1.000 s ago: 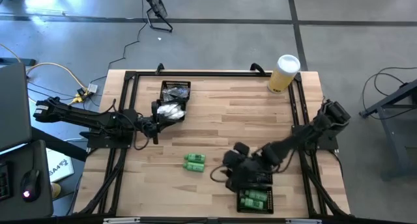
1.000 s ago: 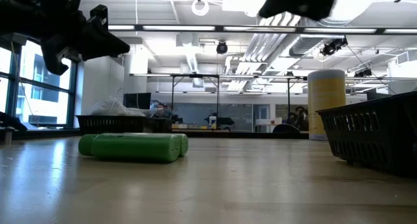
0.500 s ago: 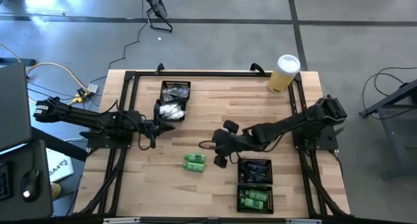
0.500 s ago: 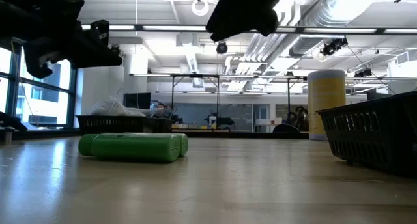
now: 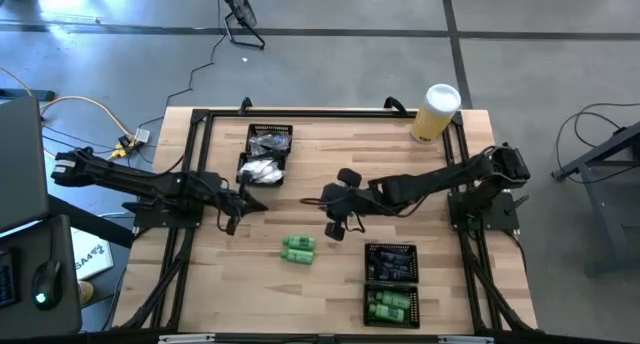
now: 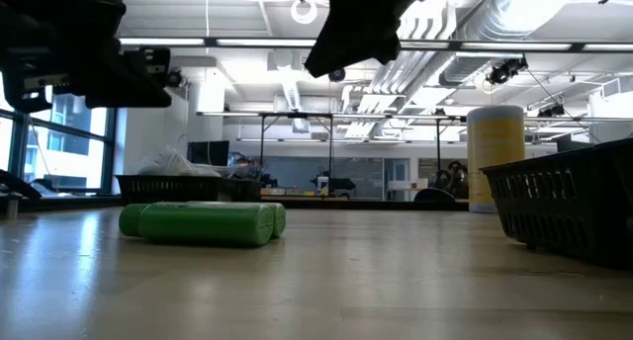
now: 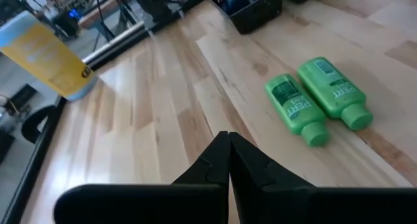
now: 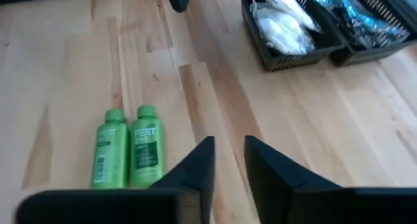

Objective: Pick & Place Travel size toiletries
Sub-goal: Put the green shampoo into the bottom black basket

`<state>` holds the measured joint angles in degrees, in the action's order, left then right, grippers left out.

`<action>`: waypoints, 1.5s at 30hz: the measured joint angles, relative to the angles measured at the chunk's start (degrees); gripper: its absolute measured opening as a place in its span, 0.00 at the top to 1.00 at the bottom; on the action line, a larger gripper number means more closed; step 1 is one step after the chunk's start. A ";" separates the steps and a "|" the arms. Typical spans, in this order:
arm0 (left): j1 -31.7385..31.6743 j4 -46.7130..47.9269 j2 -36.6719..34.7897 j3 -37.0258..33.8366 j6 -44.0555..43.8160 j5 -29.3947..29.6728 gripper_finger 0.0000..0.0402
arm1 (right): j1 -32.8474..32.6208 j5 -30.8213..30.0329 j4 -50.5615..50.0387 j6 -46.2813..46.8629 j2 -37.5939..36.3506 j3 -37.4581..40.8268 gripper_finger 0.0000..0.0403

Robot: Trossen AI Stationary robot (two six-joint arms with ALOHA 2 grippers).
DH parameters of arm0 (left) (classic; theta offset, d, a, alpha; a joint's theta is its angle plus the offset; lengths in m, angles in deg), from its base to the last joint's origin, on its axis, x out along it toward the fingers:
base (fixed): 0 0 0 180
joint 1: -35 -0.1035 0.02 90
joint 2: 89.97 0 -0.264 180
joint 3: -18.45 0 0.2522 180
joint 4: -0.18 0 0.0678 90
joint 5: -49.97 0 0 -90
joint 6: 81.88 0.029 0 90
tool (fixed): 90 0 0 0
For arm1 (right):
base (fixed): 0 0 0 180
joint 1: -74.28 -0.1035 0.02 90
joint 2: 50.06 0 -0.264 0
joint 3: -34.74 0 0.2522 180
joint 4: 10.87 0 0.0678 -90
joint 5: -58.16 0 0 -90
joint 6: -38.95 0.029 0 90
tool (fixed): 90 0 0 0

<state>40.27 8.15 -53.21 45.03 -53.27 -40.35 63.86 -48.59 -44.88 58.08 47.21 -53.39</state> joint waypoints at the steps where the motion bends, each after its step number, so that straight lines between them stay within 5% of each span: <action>1: 0.01 -0.01 0.42 0.00 -0.17 0.00 1.00 | 0.03 -0.34 0.17 -0.93 0.00 0.07 0.83; 6: 0.01 -0.02 3.34 0.00 -0.54 0.46 1.00 | -0.06 -2.72 2.23 -2.45 0.00 2.72 0.98; 11: -0.01 0.01 7.72 0.00 -3.79 0.28 1.00 | 0.25 -2.90 8.98 -2.50 0.00 6.99 0.99; 21: 0.01 -4.64 18.27 0.00 -13.30 -10.90 1.00 | 0.90 -2.65 19.98 -2.48 0.04 12.68 0.99; 29: 0.01 -19.65 31.31 0.04 -15.80 -11.58 1.00 | 0.84 -2.63 23.69 -4.51 0.04 13.20 0.99; 45: 4.86 -19.77 46.90 7.44 -16.17 -12.85 1.00 | 1.47 -2.83 24.42 -7.18 0.04 13.25 0.99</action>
<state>45.13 -11.62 -6.31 52.47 -69.43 -53.20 65.33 -51.41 -20.46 50.90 47.26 -40.14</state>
